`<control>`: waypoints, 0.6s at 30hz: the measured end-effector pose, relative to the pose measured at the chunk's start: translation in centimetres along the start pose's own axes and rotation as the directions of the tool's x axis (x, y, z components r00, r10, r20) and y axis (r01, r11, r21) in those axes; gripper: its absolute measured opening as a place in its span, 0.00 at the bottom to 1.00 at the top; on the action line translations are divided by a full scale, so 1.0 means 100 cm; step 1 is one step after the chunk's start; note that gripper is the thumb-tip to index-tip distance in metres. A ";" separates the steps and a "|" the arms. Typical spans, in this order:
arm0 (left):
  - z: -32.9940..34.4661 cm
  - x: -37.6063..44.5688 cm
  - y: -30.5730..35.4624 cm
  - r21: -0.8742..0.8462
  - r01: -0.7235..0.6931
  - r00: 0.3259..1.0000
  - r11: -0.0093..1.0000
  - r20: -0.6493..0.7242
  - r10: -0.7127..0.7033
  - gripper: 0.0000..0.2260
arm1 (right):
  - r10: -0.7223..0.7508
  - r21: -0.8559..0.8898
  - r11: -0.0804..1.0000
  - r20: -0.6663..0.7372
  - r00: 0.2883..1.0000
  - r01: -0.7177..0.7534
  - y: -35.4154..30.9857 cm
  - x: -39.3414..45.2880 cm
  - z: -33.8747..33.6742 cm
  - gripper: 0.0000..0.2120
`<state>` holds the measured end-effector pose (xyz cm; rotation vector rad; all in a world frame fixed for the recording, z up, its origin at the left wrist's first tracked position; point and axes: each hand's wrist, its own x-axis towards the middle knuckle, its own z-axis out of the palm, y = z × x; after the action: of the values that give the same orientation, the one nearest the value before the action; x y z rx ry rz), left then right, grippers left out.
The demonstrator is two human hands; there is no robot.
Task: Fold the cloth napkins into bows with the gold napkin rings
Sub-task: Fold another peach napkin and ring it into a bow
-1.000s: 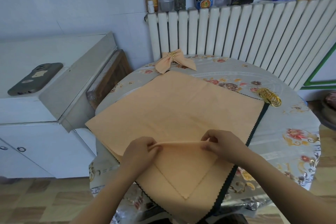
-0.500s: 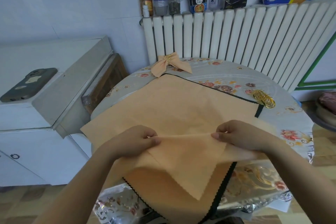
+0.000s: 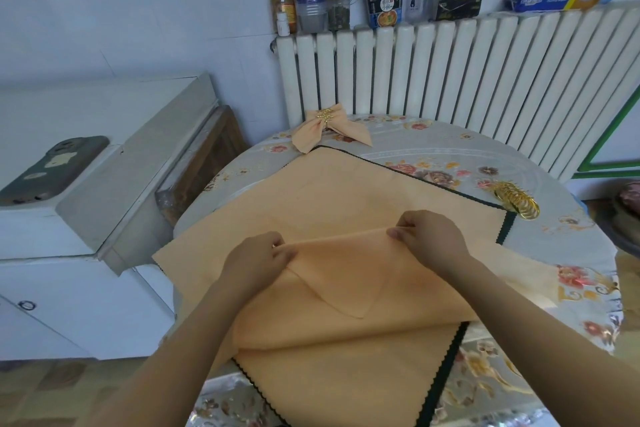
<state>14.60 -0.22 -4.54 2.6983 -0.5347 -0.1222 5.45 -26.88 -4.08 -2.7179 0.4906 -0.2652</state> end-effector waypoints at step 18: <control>-0.014 0.034 -0.052 -0.013 0.230 0.964 0.973 0.139 -0.226 0.14 | 0.055 -0.164 0.984 -0.109 0.993 -0.072 0.010 0.054 0.060 0.12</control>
<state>19.80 3.44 -5.30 2.7272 -0.2555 -0.3774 11.60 -27.88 -9.36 -2.8555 0.6556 -0.3649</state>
